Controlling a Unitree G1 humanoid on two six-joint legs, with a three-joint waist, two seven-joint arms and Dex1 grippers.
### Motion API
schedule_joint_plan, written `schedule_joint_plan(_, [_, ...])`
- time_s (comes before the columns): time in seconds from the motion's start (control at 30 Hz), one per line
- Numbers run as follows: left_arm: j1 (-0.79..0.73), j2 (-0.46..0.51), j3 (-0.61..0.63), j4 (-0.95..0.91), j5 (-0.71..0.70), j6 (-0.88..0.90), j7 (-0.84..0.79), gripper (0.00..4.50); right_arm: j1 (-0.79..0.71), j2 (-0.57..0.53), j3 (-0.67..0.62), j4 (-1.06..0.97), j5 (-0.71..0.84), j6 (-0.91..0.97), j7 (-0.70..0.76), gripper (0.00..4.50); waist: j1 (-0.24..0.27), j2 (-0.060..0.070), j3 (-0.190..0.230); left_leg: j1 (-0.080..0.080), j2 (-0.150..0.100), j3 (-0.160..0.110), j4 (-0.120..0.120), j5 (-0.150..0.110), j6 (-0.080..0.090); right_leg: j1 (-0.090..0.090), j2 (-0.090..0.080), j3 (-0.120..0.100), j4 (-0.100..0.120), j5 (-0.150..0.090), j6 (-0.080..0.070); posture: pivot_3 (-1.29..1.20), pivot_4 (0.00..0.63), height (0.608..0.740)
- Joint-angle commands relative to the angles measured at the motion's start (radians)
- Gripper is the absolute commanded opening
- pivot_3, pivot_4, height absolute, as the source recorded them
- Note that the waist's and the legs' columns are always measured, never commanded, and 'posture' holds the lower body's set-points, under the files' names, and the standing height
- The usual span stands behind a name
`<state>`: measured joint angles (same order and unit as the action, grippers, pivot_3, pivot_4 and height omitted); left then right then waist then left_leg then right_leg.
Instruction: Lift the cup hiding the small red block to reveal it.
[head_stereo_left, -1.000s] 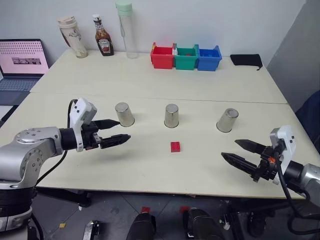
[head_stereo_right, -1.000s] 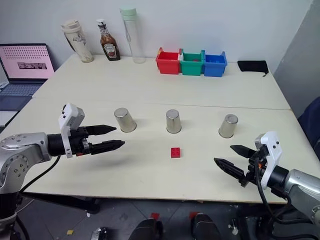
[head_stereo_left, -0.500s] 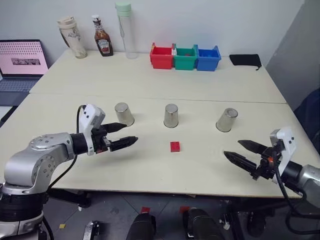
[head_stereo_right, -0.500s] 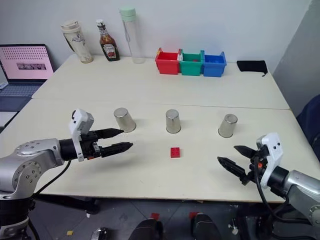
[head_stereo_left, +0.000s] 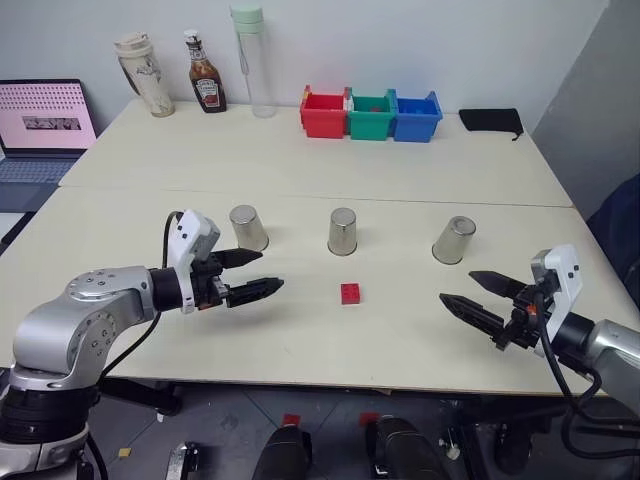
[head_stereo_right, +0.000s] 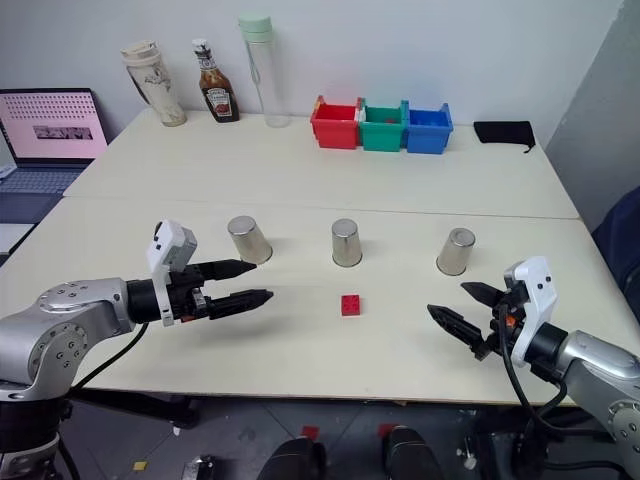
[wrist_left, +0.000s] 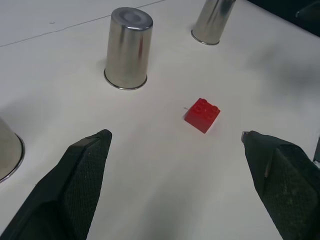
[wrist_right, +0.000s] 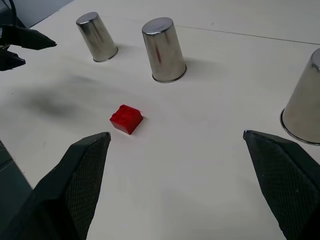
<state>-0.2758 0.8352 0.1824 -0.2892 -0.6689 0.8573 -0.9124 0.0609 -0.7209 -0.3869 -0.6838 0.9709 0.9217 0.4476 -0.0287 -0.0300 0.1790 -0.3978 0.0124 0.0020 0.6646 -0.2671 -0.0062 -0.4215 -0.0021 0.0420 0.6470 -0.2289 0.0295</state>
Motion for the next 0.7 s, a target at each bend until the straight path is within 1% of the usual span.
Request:
schedule_joint_plan(0.03, [-0.011, 0.025, 0.007, -0.002, 0.018, -0.039, -0.016, 4.43, -0.002, -0.022, -0.028, -0.009, 0.024, -0.013, 0.016, 4.50, 0.000, 0.000, 0.000, 0.000, 0.000, 0.000, 0.000, 0.000, 0.000, 0.000, 0.000, 0.000, 0.000, 0.000, 0.000, 0.00, 0.150, 0.740])
schedule_joint_plan(0.33, [-0.006, 0.018, 0.007, 0.004, 0.020, -0.041, -0.018, 4.43, -0.013, -0.034, -0.023, 0.008, 0.028, -0.016, 0.017, 4.50, 0.000, 0.000, 0.000, 0.000, 0.000, 0.000, 0.000, 0.000, 0.000, 0.000, 0.000, 0.000, 0.000, 0.000, 0.000, 0.00, 0.150, 0.740])
schedule_joint_plan(0.5, [0.005, 0.059, 0.025, 0.042, 0.041, -0.064, -0.052, 4.43, 0.059, -0.057, -0.060, -0.008, 0.026, -0.015, 0.046, 4.50, 0.000, 0.000, 0.000, 0.000, 0.000, 0.000, 0.000, 0.000, 0.000, 0.000, 0.001, 0.000, 0.000, 0.000, 0.000, 0.00, 0.150, 0.740])
schedule_joint_plan(0.7, [-0.015, 0.063, 0.011, 0.101, 0.081, -0.124, -0.062, 4.43, 0.041, -0.058, -0.062, 0.011, 0.023, -0.029, 0.032, 4.50, 0.000, 0.000, 0.000, 0.001, 0.000, 0.001, 0.001, 0.000, 0.000, 0.000, 0.000, 0.000, 0.001, 0.000, 0.000, 0.00, 0.150, 0.740])
